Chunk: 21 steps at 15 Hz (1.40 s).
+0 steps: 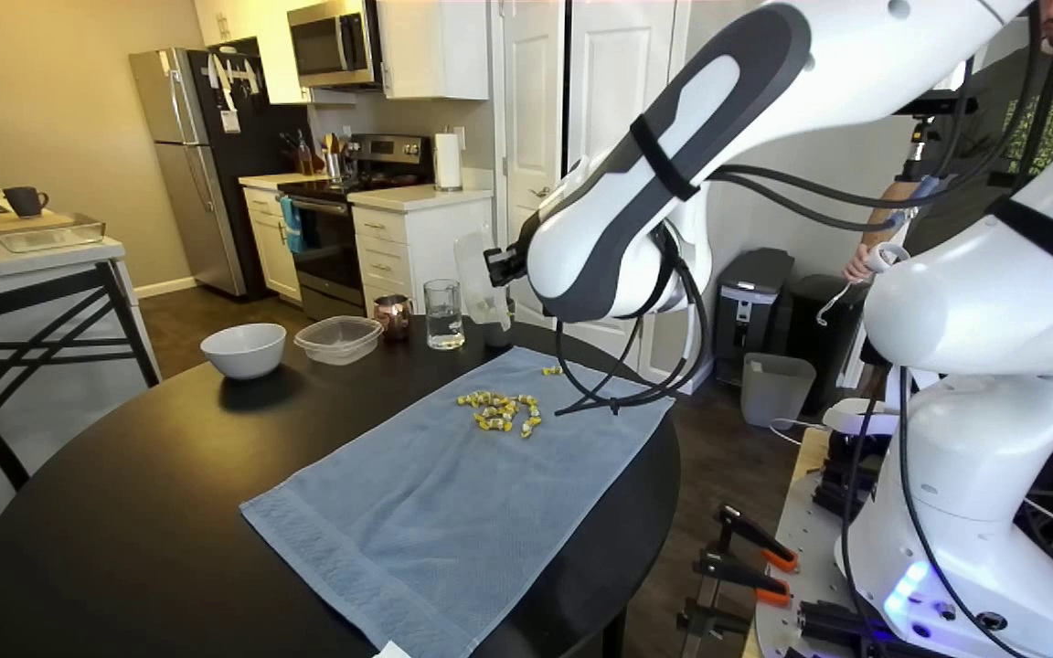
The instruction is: Take the candy out of the bowl
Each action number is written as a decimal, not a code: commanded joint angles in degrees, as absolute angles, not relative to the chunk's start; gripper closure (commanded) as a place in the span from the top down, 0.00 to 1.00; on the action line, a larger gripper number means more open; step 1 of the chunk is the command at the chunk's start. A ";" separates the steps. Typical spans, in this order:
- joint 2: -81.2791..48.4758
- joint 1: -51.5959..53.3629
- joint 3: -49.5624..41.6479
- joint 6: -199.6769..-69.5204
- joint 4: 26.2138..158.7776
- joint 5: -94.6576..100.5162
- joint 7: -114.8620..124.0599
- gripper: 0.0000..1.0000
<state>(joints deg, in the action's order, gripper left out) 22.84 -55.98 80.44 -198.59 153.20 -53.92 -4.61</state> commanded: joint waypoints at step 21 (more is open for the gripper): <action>90.60 -76.73 111.04 -198.27 140.29 -49.84 49.69 0.01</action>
<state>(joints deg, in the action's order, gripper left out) 81.91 -77.25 110.28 -198.27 140.09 -48.94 43.11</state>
